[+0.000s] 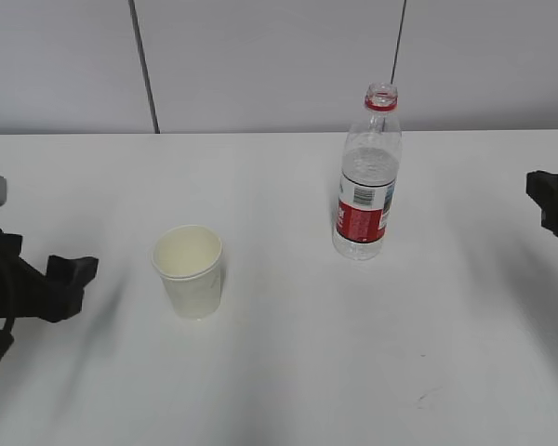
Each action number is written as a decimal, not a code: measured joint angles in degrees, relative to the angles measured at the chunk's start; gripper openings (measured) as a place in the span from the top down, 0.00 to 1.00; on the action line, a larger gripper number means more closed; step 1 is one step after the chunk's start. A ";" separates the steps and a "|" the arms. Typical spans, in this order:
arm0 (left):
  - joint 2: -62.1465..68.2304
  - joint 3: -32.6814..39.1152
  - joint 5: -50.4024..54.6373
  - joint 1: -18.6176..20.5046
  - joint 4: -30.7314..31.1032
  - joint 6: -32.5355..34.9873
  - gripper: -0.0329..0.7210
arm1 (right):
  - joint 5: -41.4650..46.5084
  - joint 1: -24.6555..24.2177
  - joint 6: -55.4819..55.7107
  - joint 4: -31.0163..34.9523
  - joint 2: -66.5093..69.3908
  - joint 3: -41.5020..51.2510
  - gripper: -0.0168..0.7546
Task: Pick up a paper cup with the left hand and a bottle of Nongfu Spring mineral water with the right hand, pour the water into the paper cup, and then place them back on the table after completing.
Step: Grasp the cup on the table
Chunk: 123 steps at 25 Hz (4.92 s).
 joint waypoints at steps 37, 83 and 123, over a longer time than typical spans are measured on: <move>22.05 11.94 -38.59 -2.48 12.26 0.00 0.28 | -0.61 0.00 2.22 -3.80 1.76 0.00 0.22; 33.90 -4.14 -39.11 -2.54 27.74 -8.27 0.16 | -0.71 0.00 2.22 -3.89 1.80 0.00 0.22; 36.98 -9.34 -39.12 -2.54 29.53 -9.28 0.34 | -9.24 0.00 11.66 -17.42 6.34 0.00 0.22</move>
